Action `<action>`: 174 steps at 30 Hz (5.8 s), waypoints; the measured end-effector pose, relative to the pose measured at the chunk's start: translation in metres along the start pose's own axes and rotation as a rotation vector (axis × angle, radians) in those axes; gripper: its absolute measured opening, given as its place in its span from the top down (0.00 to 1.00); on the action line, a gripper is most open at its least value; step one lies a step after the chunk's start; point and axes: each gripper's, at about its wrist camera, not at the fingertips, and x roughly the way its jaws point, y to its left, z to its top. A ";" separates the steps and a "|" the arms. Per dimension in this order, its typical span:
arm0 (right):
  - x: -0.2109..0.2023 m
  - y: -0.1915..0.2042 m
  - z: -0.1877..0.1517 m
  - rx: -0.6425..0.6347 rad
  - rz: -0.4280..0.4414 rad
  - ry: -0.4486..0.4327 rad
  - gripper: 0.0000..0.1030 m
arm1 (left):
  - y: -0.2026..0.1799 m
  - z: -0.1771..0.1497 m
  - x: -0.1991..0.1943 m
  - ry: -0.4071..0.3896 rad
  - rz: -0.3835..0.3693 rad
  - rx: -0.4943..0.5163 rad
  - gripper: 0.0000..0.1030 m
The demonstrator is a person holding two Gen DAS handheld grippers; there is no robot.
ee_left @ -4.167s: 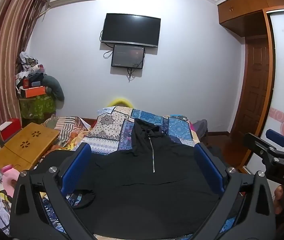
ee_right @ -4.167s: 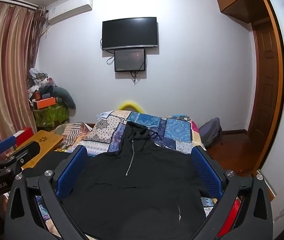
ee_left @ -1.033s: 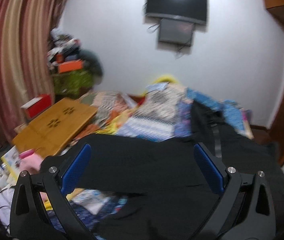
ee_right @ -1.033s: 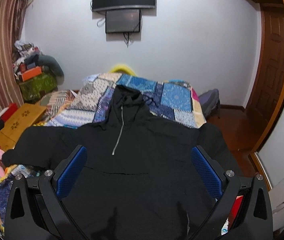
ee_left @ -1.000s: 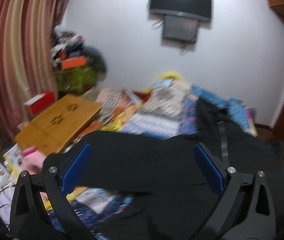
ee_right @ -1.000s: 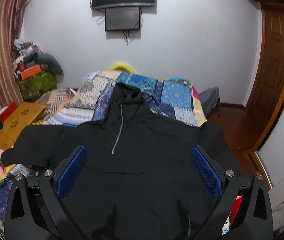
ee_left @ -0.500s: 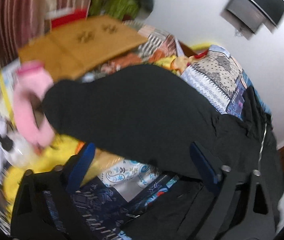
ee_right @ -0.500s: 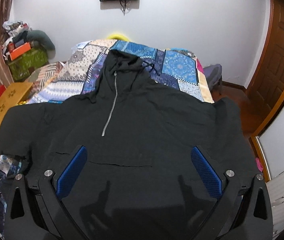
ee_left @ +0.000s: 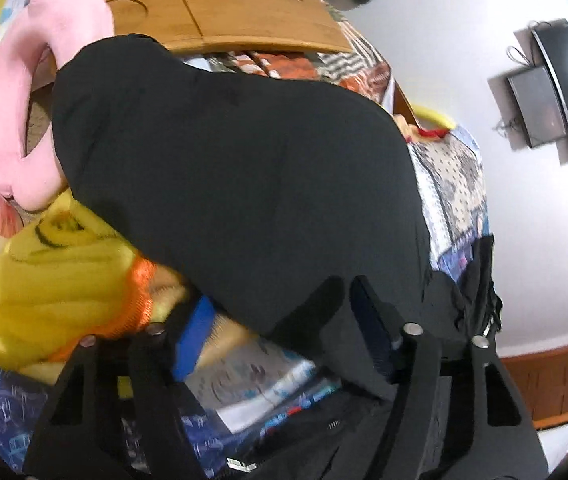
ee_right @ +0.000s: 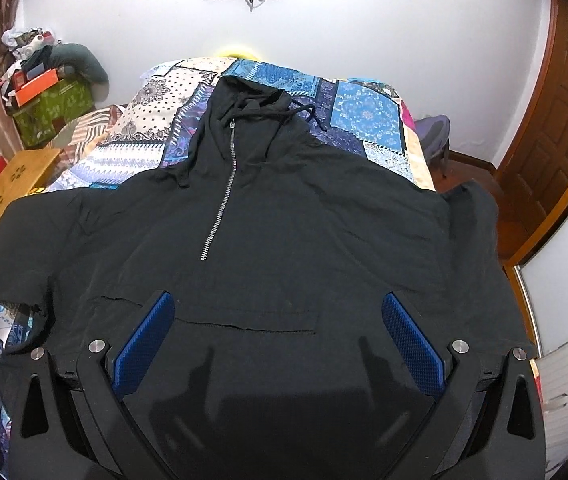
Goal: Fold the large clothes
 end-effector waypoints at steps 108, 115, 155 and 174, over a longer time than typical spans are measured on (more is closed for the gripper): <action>0.155 0.237 0.000 -0.540 0.387 0.368 0.68 | -0.157 -0.085 -0.053 -0.193 0.236 0.907 0.14; 0.127 0.217 0.015 -0.454 0.425 0.315 0.82 | -0.175 -0.102 -0.067 -0.220 0.208 0.955 0.14; 0.040 -0.094 -0.008 0.169 0.252 0.134 0.88 | -0.255 -0.219 -0.053 -0.127 0.114 1.108 0.14; -0.011 -0.174 -0.011 0.281 0.046 0.009 0.34 | -0.320 -0.261 -0.032 -0.096 0.006 1.209 0.14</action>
